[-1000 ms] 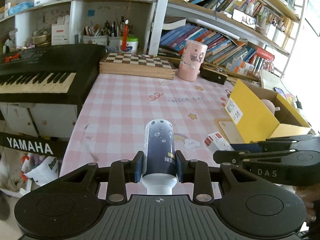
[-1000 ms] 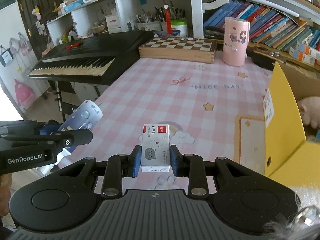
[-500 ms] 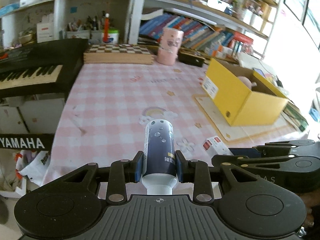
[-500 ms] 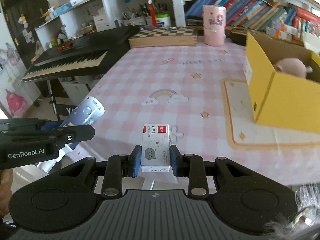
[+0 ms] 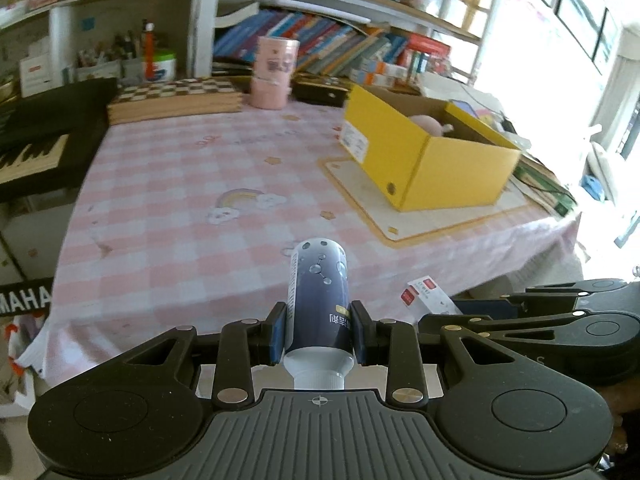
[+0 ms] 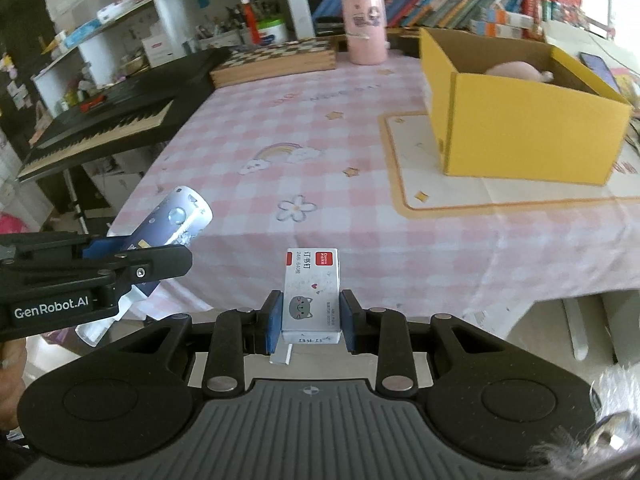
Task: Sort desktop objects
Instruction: 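Carry the spray bottle and small box in both tools to the yellow box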
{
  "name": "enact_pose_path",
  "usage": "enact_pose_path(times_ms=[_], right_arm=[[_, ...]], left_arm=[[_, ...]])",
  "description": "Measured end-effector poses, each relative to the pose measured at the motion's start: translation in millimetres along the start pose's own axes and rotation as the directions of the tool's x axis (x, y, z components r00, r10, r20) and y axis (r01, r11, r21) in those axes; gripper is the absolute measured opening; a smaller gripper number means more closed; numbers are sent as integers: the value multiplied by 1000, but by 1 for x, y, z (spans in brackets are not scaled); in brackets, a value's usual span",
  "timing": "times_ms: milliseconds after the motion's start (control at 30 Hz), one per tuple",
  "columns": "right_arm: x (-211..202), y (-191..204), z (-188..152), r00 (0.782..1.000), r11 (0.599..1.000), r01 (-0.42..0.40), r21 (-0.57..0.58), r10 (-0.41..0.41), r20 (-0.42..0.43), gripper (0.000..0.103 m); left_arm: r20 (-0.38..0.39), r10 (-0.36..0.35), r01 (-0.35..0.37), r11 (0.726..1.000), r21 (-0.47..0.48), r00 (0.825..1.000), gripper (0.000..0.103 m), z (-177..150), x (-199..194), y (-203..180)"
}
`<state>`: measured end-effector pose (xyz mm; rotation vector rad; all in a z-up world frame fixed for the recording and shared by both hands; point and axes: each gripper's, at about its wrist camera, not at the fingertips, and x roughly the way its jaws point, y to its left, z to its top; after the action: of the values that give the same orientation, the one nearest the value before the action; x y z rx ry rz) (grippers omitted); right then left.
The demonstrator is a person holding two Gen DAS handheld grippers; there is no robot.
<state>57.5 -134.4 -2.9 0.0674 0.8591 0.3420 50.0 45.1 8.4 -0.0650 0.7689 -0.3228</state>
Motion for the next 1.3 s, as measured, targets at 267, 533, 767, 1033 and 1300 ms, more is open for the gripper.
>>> enact_pose_path(times_ms=[267, 533, 767, 1033, 1300], right_arm=[[-15, -21, -15, 998, 996, 56, 76, -57, 10, 28], [-23, -41, -23, 996, 987, 91, 131, -93, 6, 28], [-31, -58, -24, 993, 981, 118, 151, -121, 9, 28], [-40, -84, -19, 988, 975, 149, 166, -154, 17, 28], [-46, -113, -13, 983, 967, 175, 185, -182, 18, 28]], left_arm=[[-30, -67, 69, 995, 75, 997, 31, 1, 10, -23], [-57, -111, 117, 986, 120, 992, 31, 4, 22, -44], [-70, -139, 148, 978, 144, 988, 31, 11, 34, -63], [-78, -176, 187, 966, 176, 981, 31, 22, 50, -88], [-84, -205, 218, 956, 196, 975, 31, 34, 67, -111]])
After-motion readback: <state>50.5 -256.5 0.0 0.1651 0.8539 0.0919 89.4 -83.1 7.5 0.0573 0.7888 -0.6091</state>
